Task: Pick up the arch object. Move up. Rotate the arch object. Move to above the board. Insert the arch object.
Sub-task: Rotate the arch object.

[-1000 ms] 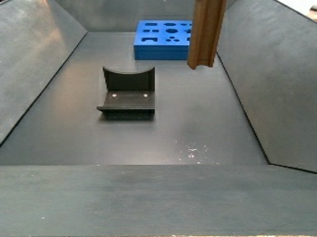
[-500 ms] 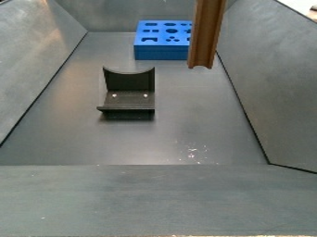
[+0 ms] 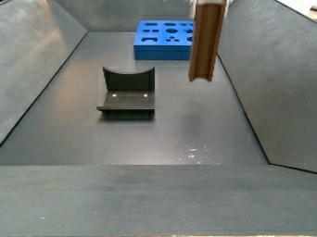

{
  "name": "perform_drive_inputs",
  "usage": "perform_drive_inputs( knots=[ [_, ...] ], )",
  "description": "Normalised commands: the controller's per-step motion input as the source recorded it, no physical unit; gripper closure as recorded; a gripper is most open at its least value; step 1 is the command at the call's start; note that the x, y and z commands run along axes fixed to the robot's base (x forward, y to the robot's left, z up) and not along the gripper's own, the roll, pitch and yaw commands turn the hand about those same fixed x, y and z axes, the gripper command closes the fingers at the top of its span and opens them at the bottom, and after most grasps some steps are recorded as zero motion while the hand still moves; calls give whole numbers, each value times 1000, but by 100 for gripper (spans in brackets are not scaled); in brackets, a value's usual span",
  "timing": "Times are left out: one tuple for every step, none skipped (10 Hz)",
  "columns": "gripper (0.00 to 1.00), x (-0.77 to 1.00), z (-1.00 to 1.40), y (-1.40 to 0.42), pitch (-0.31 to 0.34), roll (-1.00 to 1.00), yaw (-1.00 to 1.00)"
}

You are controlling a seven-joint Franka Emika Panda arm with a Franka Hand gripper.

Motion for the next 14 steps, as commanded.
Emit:
perform_drive_inputs(
  knots=[
    [100,21,-1000,10,-28,-78,-72],
    [100,18,-1000,14,-42,-76,-68],
    [100,25,-1000,19,-42,-75,-65],
    [100,26,-902,21,-40,-75,-64],
    [100,23,-635,23,-36,-74,-61],
    [100,20,-531,24,-38,-73,-59],
    [100,16,-376,25,-44,-72,-57],
    [100,16,-376,25,-44,-72,-57],
    [100,-2,-374,22,-33,-73,-58],
    [100,2,-371,22,-35,-73,-58],
    [100,3,-370,22,-35,-73,-59],
    [100,3,-370,21,-35,-73,-59],
    [100,3,-370,21,-35,-73,-59],
    [100,3,-370,21,-35,-73,-59]
  ],
)
